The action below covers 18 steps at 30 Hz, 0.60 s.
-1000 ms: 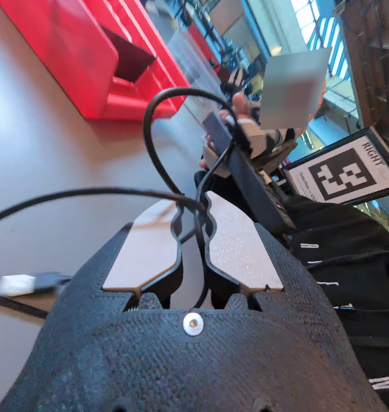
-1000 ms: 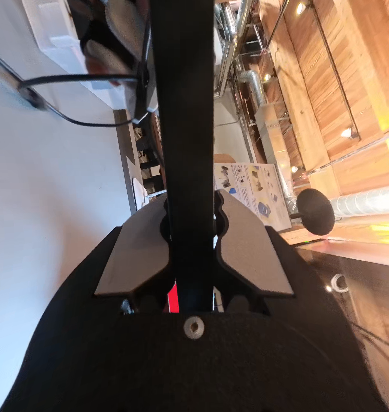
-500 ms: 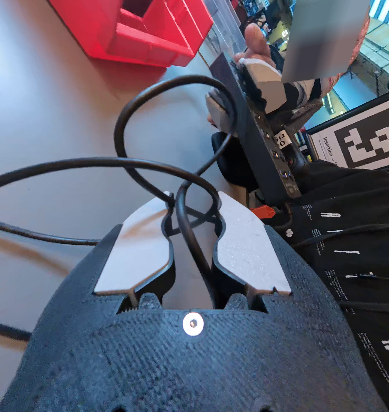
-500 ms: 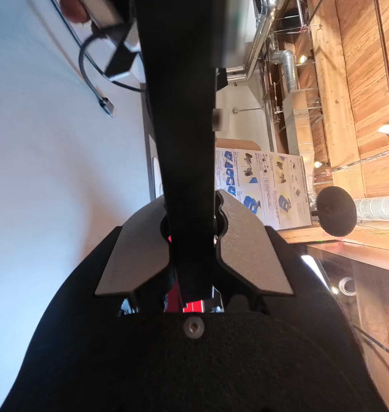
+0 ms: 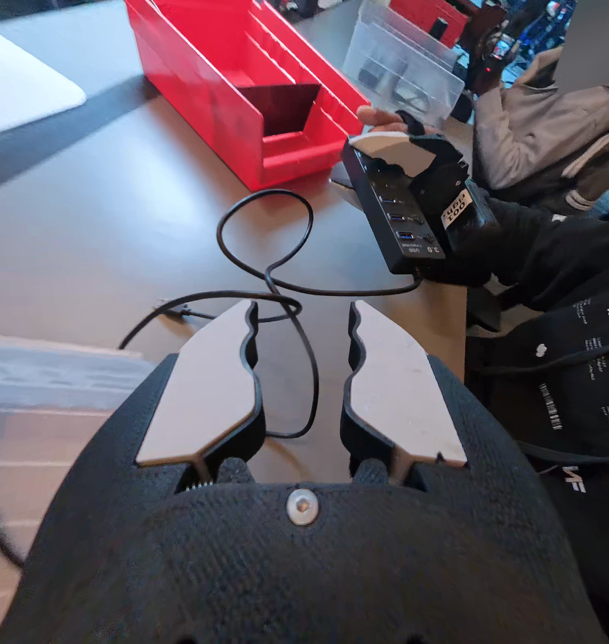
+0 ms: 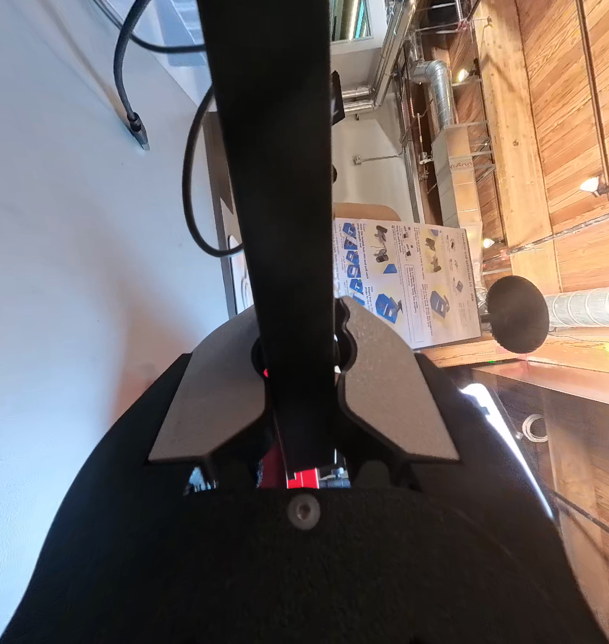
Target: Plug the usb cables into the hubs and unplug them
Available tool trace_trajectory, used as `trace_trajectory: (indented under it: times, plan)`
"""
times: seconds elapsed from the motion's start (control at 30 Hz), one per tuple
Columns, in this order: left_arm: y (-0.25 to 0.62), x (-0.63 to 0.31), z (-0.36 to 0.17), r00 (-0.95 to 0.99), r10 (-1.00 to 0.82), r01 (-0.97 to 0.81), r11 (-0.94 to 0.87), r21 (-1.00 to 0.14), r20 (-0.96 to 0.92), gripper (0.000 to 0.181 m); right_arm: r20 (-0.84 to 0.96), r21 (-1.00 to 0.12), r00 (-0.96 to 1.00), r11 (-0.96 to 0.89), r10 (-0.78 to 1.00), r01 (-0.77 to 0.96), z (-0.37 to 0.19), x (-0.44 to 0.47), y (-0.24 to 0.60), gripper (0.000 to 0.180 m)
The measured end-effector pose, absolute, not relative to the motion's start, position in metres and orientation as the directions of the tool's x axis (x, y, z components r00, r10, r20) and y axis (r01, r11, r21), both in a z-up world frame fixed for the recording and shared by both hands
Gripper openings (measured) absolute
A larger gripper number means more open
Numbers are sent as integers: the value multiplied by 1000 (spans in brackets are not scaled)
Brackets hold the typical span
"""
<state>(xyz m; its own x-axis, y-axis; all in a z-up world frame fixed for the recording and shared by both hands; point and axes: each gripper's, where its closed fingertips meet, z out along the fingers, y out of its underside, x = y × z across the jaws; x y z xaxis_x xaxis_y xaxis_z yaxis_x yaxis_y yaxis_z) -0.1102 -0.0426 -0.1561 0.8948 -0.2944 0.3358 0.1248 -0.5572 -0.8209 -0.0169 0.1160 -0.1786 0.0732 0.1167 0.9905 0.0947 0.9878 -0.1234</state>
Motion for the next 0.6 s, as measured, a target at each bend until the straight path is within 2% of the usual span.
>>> trace_trajectory:
  times: [0.1,0.17,0.27,0.4,0.6]
  plan:
    - [-48,-115,-137,936,-264,86,-472,-877,234,46,992,-123,34,985,119,118,-187,-20,121,35]
    - [-44,-95,-137,927,-311,42,-466,-884,208,49,992,-123,16,978,122,169,-195,-24,125,36]
    - [-25,-52,-159,906,-395,-66,-483,-873,150,61,983,-181,15,952,183,248,-202,-30,130,35]
    - [5,-29,-186,928,-370,-147,-463,-874,40,71,970,-240,22,932,244,270,-206,-32,121,35]
    - [10,-23,-210,928,-363,-134,-532,-836,82,66,962,-257,9,894,273,367,-215,-32,116,35]
